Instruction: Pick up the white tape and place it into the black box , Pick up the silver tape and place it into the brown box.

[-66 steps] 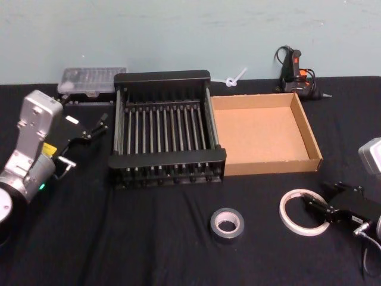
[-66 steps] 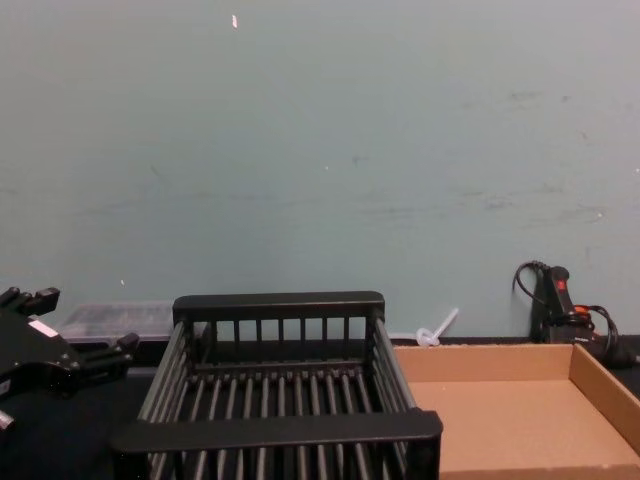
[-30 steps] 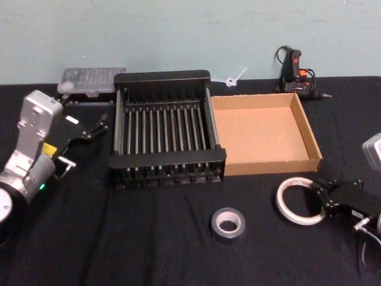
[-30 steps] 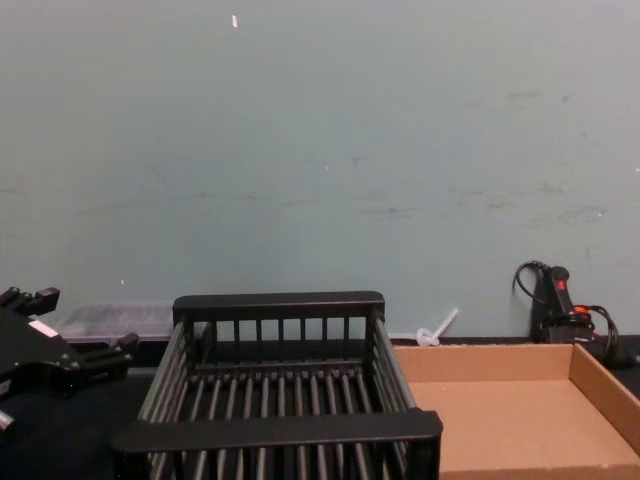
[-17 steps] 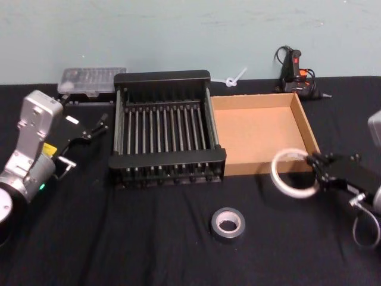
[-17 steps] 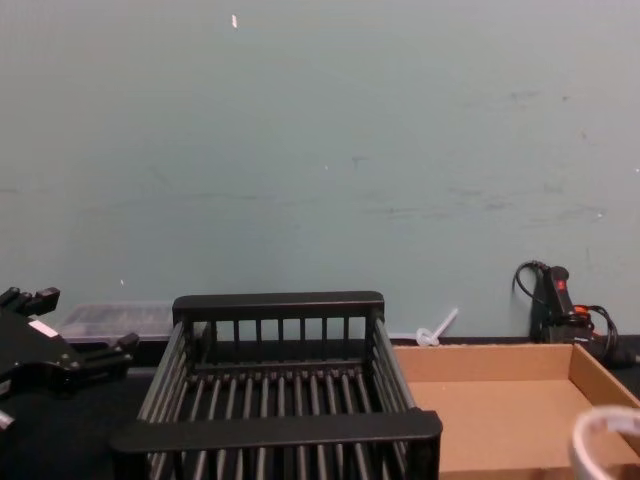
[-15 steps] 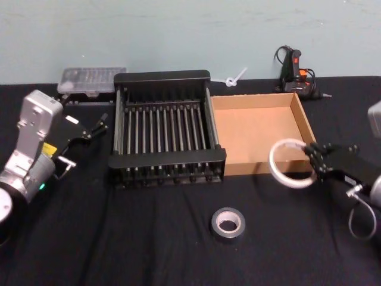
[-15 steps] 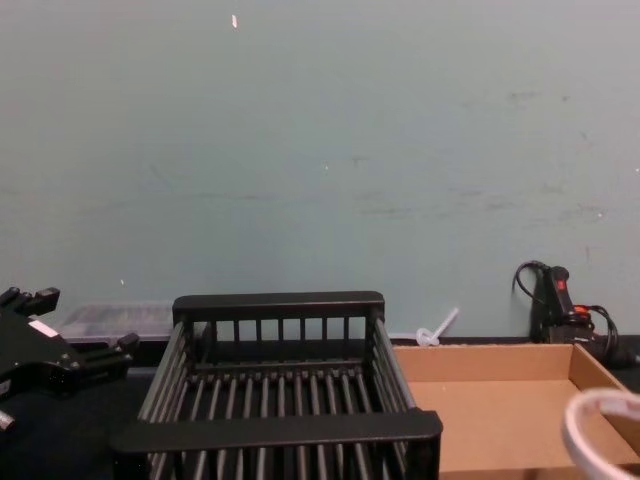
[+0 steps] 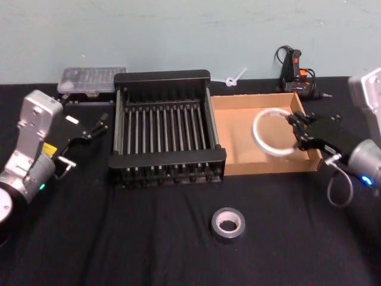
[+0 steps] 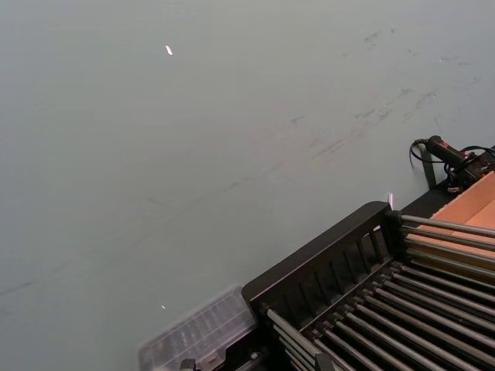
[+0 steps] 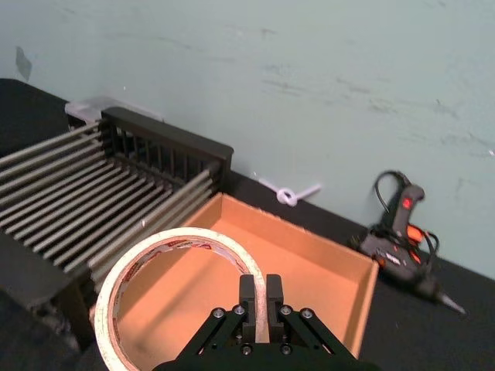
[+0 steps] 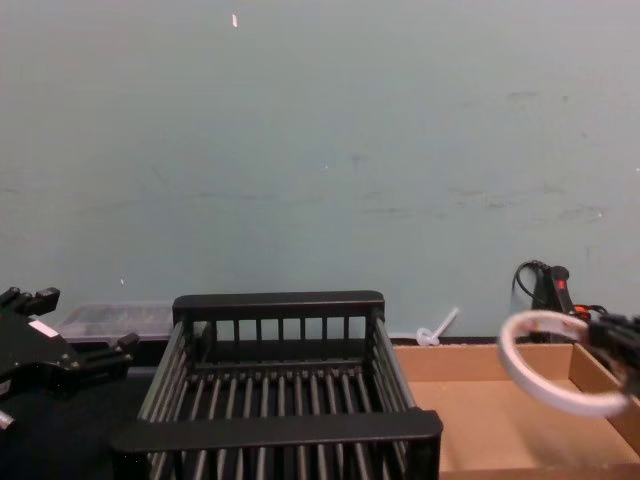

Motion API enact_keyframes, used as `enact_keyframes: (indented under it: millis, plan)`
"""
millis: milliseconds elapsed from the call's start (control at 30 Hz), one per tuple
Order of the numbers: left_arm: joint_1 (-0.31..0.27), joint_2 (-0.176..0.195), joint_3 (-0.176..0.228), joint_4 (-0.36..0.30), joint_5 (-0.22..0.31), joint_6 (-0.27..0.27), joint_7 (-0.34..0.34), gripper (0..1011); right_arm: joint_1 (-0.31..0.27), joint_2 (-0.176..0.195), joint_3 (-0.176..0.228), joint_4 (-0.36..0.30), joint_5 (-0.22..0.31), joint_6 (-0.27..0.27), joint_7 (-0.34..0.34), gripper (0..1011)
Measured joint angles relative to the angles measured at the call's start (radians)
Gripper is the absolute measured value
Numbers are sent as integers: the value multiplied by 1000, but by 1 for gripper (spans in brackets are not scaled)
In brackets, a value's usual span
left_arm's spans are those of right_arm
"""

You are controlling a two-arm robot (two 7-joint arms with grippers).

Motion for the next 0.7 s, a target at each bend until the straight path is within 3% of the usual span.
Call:
enact_keyframes:
  millis: [367, 700]
  plan:
    - [0, 0, 0, 0, 0, 0, 0, 1001, 145, -76, -76, 109, -50, -14, 29, 88]
    - [0, 0, 0, 0, 0, 0, 0, 1001, 242, -130, -136, 186, -86, -28, 61, 88]
